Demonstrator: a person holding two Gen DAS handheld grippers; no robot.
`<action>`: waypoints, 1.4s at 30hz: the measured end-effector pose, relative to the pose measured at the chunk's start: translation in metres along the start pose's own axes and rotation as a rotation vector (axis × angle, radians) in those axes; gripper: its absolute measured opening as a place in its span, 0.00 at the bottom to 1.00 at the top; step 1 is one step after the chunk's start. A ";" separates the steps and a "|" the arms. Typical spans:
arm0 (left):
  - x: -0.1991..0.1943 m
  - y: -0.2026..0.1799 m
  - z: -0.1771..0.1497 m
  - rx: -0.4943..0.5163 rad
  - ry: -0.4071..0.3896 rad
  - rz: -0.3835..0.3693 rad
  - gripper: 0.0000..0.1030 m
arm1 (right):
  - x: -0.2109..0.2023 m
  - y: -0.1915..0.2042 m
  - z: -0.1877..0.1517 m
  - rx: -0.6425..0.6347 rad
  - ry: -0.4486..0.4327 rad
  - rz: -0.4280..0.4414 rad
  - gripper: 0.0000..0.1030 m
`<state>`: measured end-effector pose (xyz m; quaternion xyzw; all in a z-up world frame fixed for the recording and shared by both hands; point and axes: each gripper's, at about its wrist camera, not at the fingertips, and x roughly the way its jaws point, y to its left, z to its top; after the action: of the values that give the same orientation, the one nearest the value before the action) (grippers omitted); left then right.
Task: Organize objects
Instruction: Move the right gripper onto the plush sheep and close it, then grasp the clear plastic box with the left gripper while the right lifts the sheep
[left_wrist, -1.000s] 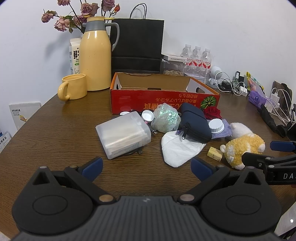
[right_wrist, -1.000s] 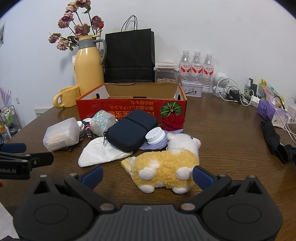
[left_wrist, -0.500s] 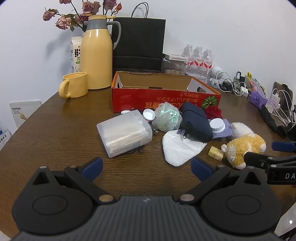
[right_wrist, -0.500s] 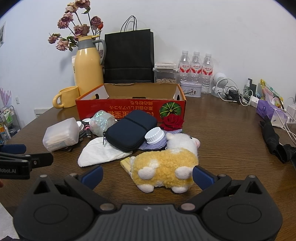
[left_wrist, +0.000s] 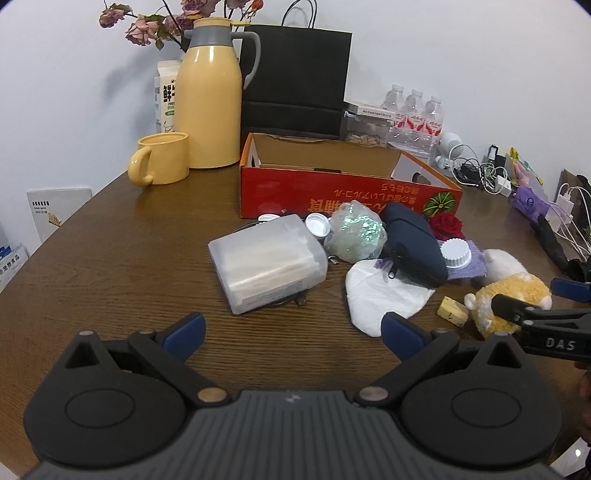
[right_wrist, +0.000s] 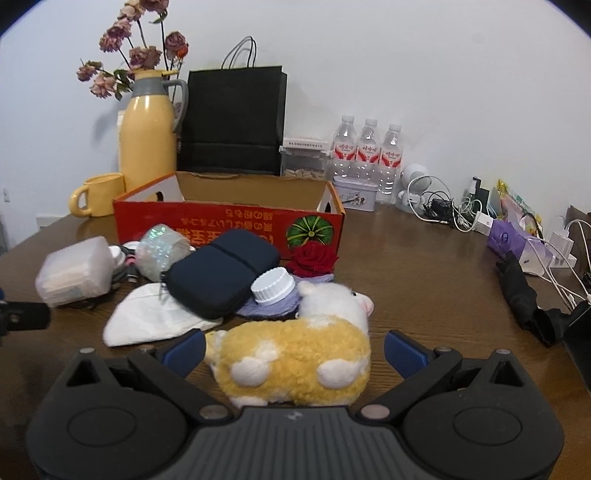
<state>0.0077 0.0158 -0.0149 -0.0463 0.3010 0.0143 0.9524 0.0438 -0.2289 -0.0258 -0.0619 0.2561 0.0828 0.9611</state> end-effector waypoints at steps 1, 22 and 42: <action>0.001 0.001 0.000 -0.002 0.002 0.002 1.00 | 0.005 0.000 0.000 0.001 0.007 0.003 1.00; 0.035 0.006 0.037 -0.087 0.026 0.037 1.00 | 0.024 -0.017 -0.004 0.070 -0.002 0.042 0.93; 0.100 0.010 0.053 -0.281 0.136 0.258 0.95 | 0.033 -0.023 0.022 0.047 -0.086 0.070 0.93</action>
<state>0.1191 0.0310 -0.0303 -0.1408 0.3630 0.1747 0.9044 0.0873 -0.2437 -0.0216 -0.0267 0.2187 0.1130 0.9689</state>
